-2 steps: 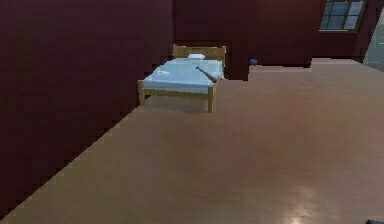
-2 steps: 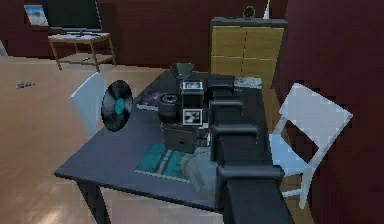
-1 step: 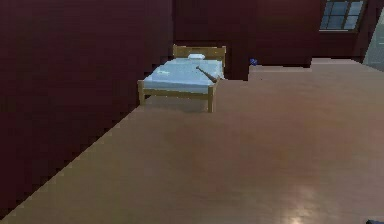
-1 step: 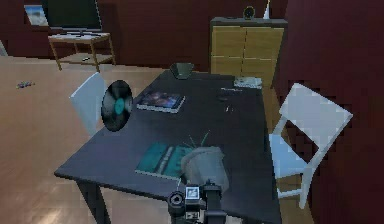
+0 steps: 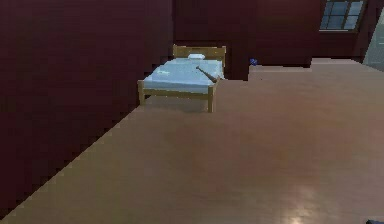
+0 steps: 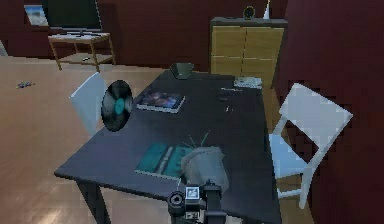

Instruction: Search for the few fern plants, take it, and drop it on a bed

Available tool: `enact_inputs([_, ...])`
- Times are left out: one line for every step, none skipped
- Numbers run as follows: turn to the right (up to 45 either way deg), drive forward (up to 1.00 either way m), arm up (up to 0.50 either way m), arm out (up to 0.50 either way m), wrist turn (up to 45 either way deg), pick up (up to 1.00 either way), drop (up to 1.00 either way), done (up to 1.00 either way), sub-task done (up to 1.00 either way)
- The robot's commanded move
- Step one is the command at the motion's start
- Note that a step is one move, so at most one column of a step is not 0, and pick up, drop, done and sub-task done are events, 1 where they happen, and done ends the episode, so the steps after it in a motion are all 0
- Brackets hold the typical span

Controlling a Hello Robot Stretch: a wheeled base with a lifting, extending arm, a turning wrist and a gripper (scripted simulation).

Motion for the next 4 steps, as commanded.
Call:
enact_inputs([0.0, 0.0, 0.1, 0.0, 0.0, 0.0, 0.0, 0.0, 0.0])
enact_inputs([0.0, 0.0, 0.16, 0.0, 0.0, 0.0, 0.0, 0.0, 0.0])
enact_inputs([0.0, 0.0, 0.0, 0.0, -45.0, 0.0, 0.0, 0.0, 0.0])
enact_inputs([0.0, 0.0, 0.0, 0.0, -45.0, 0.0, 0.0, 0.0, 0.0])
